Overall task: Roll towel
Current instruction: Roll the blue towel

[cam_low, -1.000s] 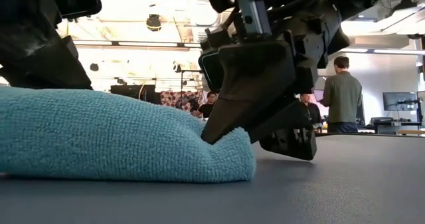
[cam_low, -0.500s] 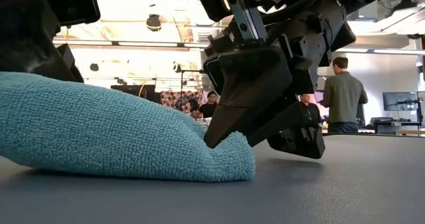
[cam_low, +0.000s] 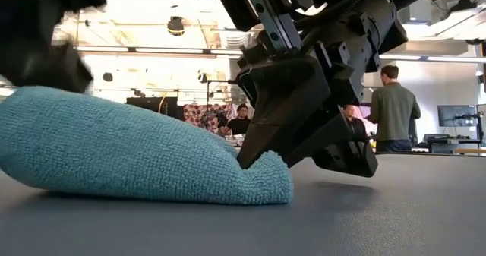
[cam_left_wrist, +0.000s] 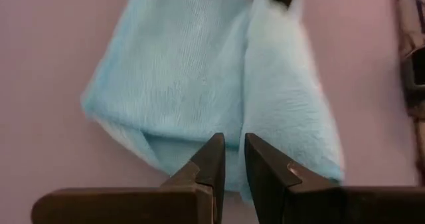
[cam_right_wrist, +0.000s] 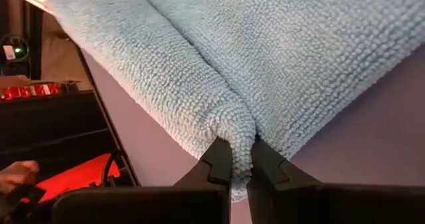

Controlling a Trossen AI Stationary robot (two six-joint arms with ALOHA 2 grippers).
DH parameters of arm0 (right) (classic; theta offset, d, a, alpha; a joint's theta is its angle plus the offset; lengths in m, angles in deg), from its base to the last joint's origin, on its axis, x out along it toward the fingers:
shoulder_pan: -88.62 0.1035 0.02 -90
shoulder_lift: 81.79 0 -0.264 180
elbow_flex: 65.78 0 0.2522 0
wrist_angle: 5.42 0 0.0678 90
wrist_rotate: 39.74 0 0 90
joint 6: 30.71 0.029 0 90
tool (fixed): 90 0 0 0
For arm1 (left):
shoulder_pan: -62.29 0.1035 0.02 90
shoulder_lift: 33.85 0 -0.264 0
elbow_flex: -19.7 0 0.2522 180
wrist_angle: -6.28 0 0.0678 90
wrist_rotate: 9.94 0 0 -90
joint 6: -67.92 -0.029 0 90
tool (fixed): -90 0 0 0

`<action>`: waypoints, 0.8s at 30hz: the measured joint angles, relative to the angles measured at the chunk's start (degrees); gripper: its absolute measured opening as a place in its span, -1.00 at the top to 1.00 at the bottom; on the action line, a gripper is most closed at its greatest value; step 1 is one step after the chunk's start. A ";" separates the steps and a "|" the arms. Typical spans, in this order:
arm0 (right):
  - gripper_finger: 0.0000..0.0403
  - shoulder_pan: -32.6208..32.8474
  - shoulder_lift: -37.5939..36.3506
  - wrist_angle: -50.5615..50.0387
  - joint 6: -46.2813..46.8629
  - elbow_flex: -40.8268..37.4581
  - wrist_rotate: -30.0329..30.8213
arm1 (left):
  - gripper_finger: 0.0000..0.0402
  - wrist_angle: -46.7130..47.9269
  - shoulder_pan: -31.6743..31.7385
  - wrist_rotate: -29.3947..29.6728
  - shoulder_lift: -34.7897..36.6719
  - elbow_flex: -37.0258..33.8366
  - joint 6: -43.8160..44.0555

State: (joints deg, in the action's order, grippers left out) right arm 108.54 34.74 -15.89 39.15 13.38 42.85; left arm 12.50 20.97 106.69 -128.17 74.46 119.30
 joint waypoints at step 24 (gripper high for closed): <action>0.80 -0.91 0.09 -0.43 1.76 -0.17 -0.25 | 0.78 -16.88 0.28 1.07 -6.35 1.52 -6.65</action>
State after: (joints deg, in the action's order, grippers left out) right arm 107.63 34.83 -16.33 40.90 13.21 42.60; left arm -4.39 21.25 107.76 -134.52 75.98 112.65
